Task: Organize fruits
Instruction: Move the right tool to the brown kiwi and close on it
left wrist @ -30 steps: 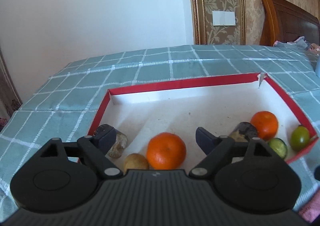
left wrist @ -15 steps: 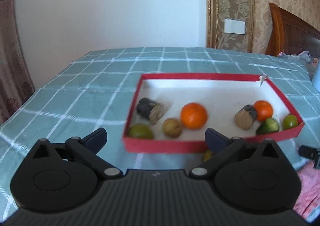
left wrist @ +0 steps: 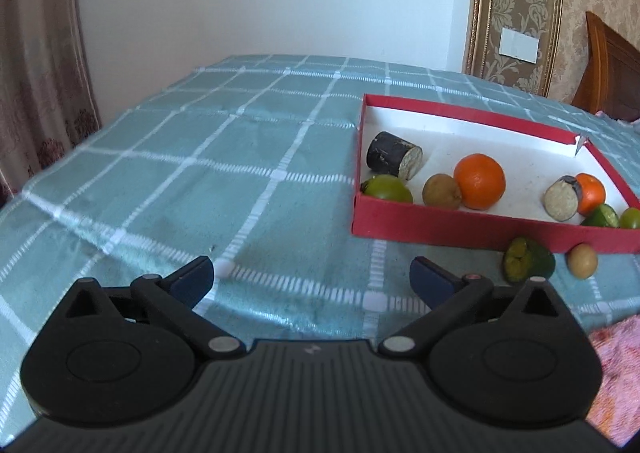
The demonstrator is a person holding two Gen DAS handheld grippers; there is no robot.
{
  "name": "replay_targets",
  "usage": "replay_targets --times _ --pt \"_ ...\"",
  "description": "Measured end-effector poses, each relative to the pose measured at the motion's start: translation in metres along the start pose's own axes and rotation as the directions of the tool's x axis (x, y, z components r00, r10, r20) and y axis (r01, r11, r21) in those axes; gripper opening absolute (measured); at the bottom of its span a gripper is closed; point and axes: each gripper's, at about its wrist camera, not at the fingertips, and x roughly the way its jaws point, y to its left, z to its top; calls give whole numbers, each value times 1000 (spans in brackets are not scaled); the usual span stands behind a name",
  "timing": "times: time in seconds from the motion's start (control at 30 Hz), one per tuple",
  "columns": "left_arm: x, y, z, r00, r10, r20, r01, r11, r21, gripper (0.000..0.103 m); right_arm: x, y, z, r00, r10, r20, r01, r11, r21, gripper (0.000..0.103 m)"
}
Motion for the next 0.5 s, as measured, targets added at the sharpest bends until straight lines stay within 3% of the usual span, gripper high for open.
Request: replay_targets --times 0.2,0.5 --pt "2 6 -1 1000 -21 -19 20 999 -48 103 -18 35 4 995 59 77 -54 996 -69 103" --pt "0 9 -3 1000 -29 -10 29 997 -78 103 -11 72 3 994 97 49 -89 984 -156 102"
